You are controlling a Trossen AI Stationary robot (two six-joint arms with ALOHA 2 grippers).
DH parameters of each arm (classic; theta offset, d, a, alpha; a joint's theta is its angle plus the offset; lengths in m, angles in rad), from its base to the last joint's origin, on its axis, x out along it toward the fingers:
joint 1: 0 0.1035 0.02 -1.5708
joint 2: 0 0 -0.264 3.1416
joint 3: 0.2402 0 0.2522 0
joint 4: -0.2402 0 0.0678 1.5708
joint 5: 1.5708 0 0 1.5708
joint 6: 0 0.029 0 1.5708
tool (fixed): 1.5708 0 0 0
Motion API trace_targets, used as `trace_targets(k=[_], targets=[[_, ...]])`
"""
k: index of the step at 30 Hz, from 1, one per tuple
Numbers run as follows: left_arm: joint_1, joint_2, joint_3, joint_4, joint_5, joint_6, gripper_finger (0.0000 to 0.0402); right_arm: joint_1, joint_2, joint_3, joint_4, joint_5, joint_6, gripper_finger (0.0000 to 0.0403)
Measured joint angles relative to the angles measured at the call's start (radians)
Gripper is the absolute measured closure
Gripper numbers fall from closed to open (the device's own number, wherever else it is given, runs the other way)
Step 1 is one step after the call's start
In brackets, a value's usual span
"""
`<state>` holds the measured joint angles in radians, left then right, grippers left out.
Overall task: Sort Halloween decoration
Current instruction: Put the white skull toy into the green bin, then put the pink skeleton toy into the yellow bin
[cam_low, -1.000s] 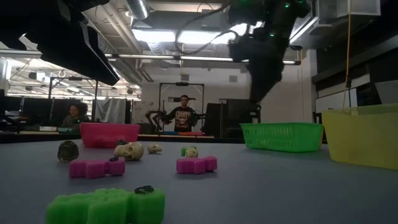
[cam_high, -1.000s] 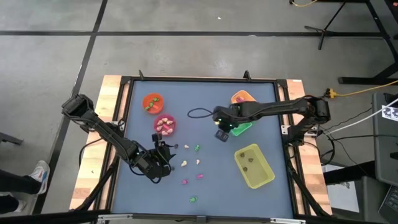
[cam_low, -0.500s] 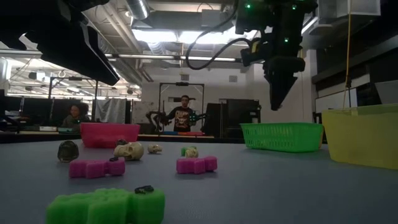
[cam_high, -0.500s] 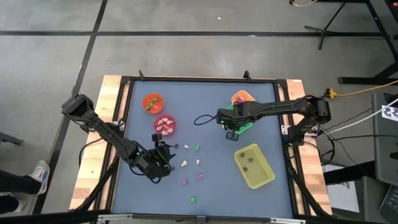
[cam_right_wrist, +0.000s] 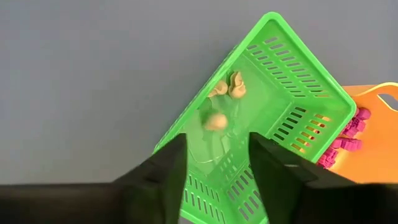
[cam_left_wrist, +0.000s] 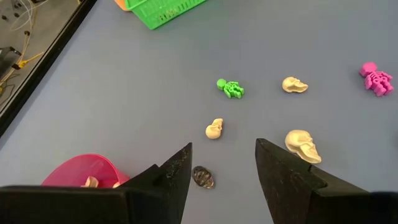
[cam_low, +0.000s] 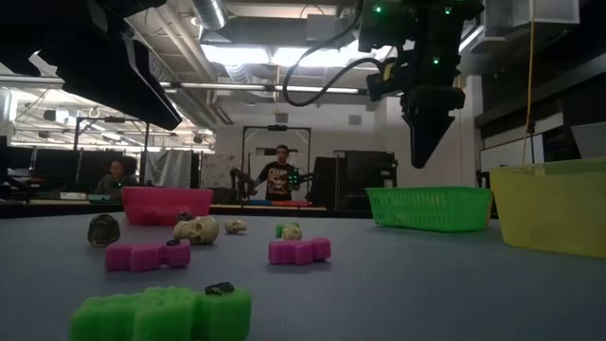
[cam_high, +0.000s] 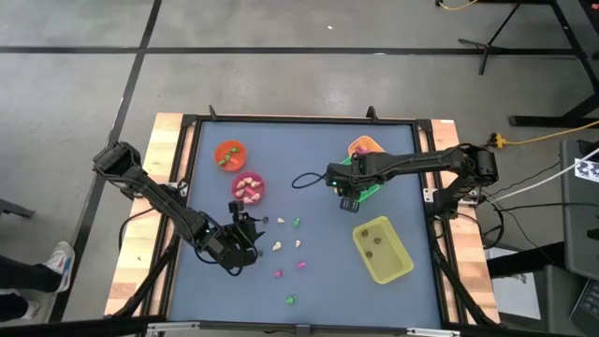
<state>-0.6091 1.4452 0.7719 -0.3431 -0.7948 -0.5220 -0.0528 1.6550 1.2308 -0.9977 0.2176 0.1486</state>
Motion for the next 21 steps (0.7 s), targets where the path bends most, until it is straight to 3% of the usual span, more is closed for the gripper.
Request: trace_targets(k=[8, 15, 21], targets=[[0.000, 0.000, 0.000, 0.028, 0.010, -0.041, 0.0241, 0.000, 0.000, 0.000, 0.003, 0.000, 0.001, 0.0163], [-0.008, 0.033, 0.000, 0.219, 0.218, -0.047, 0.0241, 0.000, 0.000, 0.001, 0.006, 0.000, 0.001, 0.0154], [-0.032, 0.122, 0.000, 0.379, 0.238, -0.044, 0.0241, 0.000, 0.000, 0.001, 0.014, -0.001, 0.002, 0.0153]])
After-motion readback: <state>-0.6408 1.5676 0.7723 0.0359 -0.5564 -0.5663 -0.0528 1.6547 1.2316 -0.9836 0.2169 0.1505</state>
